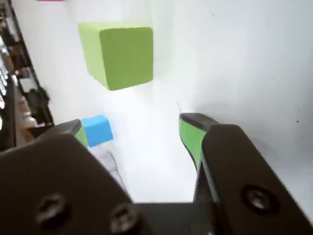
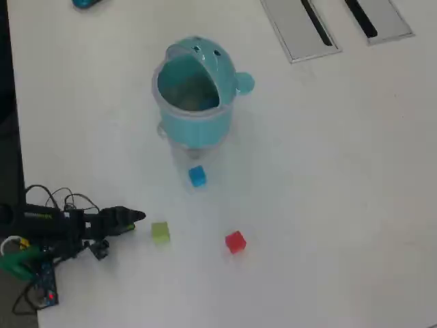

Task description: Grasp RGB lego blocks and put them in the bin one by one.

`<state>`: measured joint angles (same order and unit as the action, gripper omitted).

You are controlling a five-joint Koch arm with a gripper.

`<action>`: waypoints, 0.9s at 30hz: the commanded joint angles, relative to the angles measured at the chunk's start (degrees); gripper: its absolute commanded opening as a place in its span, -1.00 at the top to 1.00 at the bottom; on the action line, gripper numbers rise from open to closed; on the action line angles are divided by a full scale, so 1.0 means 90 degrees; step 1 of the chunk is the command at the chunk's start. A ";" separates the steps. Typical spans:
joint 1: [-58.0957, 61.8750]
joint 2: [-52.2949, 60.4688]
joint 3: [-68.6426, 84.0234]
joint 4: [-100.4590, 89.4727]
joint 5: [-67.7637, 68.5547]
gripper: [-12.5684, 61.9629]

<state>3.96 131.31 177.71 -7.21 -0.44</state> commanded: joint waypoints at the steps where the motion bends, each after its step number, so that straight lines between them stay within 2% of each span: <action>1: 0.0020 0.0420 0.0430 -0.0635 -0.0303 -0.26; 16: 0.0498 0.0420 0.0273 -0.2959 -0.1475 -0.21; 24: 0.0508 0.0420 -0.0283 -0.3252 -0.2119 -0.19; 27: 0.0566 0.0391 -0.0400 -0.3711 -0.2793 -0.17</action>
<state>8.96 131.31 176.48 -32.70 -21.09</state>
